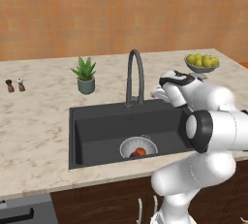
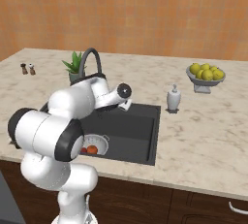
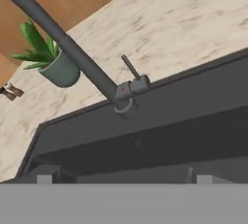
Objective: Put the colander in the sink, put the orange, mango in the colander, and turn on the sink faucet and pour water over the colander.
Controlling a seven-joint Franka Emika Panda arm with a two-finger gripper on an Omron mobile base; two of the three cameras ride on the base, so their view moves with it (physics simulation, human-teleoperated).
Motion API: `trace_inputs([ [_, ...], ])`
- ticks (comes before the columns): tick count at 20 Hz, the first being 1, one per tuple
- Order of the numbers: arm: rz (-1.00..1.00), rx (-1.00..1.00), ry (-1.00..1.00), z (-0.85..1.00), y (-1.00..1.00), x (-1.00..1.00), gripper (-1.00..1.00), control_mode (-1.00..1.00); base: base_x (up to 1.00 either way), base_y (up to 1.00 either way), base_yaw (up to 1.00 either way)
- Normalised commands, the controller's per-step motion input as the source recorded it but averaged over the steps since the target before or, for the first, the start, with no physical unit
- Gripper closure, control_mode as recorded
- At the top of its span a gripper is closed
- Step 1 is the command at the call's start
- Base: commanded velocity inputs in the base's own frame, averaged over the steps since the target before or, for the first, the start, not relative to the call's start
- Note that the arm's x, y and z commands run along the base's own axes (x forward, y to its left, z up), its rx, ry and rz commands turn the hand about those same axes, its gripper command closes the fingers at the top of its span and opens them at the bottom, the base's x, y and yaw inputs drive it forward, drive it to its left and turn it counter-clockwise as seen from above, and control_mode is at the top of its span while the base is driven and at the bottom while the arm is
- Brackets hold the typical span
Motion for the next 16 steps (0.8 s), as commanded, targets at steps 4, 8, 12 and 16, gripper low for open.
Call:
trace_inputs([
  [4, -0.1, 0.09, 0.02, 0.0, 0.24, 0.36, -1.0, -1.0, 0.0, 0.0, 0.0],
  [8, -0.1, 0.08, 0.02, 0.0, 0.19, 0.49, -1.0, -1.0, 0.0, 0.0, 0.0],
  [12, -0.08, 0.08, 0.05, -0.01, 0.02, 0.49, -1.0, -1.0, 0.0, 0.0, 0.0],
  [16, -0.07, 0.07, 0.04, -0.09, 0.0, 0.39, -1.0, -1.0, 0.0, 0.0, 0.0],
])
